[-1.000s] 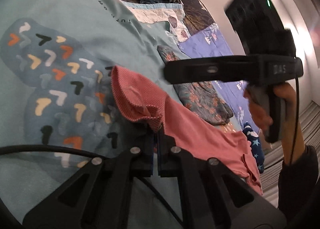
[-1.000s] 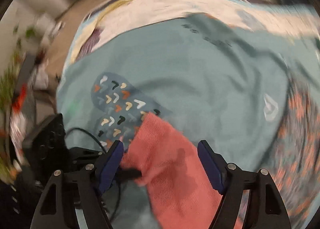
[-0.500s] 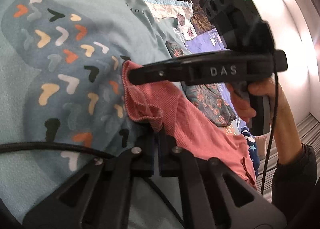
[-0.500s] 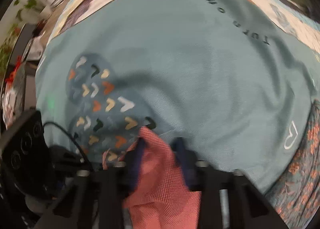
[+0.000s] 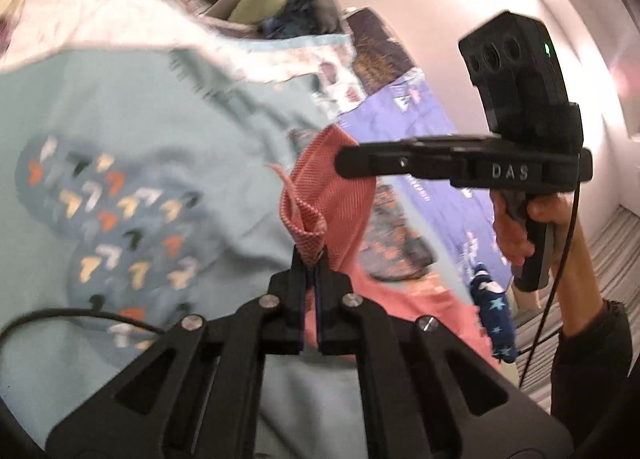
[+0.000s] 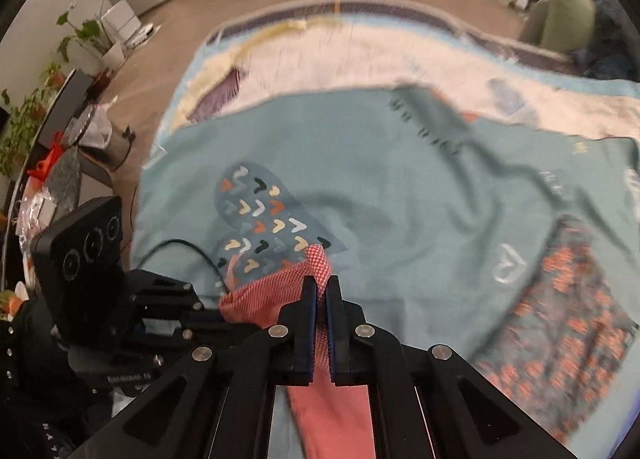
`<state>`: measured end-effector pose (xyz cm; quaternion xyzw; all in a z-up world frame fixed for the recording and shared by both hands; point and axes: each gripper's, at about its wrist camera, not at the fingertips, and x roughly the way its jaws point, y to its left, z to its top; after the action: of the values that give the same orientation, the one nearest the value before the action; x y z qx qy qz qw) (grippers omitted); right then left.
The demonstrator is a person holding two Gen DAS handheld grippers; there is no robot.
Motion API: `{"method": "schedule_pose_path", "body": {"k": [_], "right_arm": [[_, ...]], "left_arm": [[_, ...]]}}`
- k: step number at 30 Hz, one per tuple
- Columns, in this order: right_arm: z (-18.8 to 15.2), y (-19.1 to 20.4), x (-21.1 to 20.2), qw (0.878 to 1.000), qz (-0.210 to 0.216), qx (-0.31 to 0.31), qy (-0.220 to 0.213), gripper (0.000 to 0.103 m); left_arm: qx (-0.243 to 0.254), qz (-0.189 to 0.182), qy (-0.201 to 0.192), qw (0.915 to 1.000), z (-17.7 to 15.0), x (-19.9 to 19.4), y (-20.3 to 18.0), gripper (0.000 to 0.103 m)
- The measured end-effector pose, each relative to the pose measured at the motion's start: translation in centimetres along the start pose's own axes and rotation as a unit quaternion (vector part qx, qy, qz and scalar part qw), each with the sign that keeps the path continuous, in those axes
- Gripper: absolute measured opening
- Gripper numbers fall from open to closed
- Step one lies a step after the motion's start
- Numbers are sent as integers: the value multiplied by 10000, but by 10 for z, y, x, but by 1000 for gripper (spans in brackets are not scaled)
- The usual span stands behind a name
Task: Fold small clothes
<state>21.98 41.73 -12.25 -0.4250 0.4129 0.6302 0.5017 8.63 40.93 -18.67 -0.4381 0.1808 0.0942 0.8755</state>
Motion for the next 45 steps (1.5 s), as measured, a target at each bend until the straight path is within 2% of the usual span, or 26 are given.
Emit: {"method": "schedule_pose_path", "body": {"k": [4,7,10,16,20,25,32,38,43,45], "right_arm": [[-19,5,-69,9975,13,127,-692,3],[-36,15,-121,9939,-66,222,-1083,3],[-51,22,-161,9912,-388,266,-1234,3],[-126,31,-252,9806,-952,665,-1581,3],[-179,29,-294,9725,-1177,963,-1765,3],[-248,21,-333,9612,-1310,1347,-2020,3],[-348,-3,-352,9475,-1352,1988,-2106,3],[-448,-39,-329,9318,-1124,2656,-2205,3],[-525,-77,-286,9155,-841,3304,-2136,3],[-551,-91,-261,9107,-717,3526,-2027,3]], "left_arm": [[596,-365,-156,9974,13,-19,-62,4],[1148,-584,-253,9913,17,-34,-121,4],[1559,-821,-279,9840,15,-42,-173,4],[2139,-1388,-155,9668,-8,-50,-263,4],[2404,-1682,-25,9560,-28,-44,-313,4],[2596,-1983,260,9448,-67,-32,-363,4],[2553,-2269,903,9355,-134,18,-407,4],[2639,-1982,1488,9322,-214,79,-435,4],[2311,-1613,2296,9316,-264,140,-432,4],[2225,-1460,2519,9305,-276,153,-428,4]]}}
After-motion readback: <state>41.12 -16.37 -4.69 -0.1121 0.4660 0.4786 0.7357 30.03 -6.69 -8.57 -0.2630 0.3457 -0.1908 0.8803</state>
